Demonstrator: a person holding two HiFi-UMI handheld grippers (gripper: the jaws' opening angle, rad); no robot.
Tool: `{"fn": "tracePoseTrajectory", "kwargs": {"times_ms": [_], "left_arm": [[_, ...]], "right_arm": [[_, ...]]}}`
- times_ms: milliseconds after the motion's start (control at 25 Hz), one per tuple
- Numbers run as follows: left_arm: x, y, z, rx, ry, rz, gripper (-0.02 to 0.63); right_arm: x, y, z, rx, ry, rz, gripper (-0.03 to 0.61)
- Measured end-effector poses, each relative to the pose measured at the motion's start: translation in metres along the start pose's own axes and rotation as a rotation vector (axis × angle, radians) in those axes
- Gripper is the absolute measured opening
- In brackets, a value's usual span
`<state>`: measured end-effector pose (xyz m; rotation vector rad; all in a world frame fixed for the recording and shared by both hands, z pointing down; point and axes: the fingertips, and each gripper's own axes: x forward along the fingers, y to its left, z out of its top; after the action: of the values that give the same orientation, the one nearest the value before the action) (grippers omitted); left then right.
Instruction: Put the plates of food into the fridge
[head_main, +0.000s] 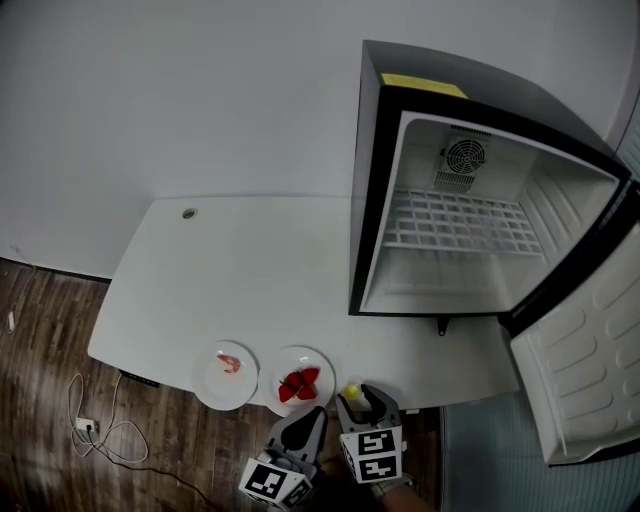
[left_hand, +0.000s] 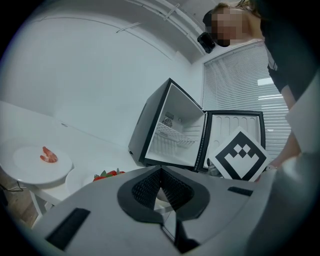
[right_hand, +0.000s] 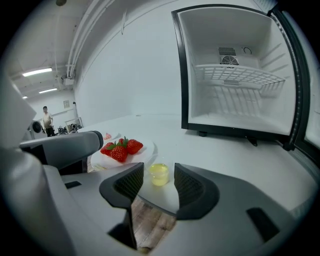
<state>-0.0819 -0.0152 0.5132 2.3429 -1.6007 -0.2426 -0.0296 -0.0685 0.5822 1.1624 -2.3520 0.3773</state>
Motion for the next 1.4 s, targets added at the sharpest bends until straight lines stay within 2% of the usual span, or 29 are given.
{"fn": "tracePoseTrajectory", "kwargs": {"times_ms": [240, 760, 1160, 1400], "left_arm": [[0.002, 0.004, 0.003, 0.001, -0.006, -0.005, 0.006], [0.012, 0.000, 0.014, 0.008, -0.003, -0.047, 0.006], [0.038, -0.020, 0.056, 0.017, -0.046, -0.129, 0.006], [0.072, -0.031, 0.095, 0.055, -0.123, -0.172, 0.006]], "right_arm": [[0.002, 0.005, 0.001, -0.001, 0.010, 0.005, 0.189], [-0.013, -0.012, 0.004, -0.018, -0.036, -0.024, 0.152], [-0.039, -0.038, 0.044, -0.016, -0.139, -0.053, 0.152], [-0.034, -0.060, 0.079, -0.020, -0.202, -0.062, 0.152]]}}
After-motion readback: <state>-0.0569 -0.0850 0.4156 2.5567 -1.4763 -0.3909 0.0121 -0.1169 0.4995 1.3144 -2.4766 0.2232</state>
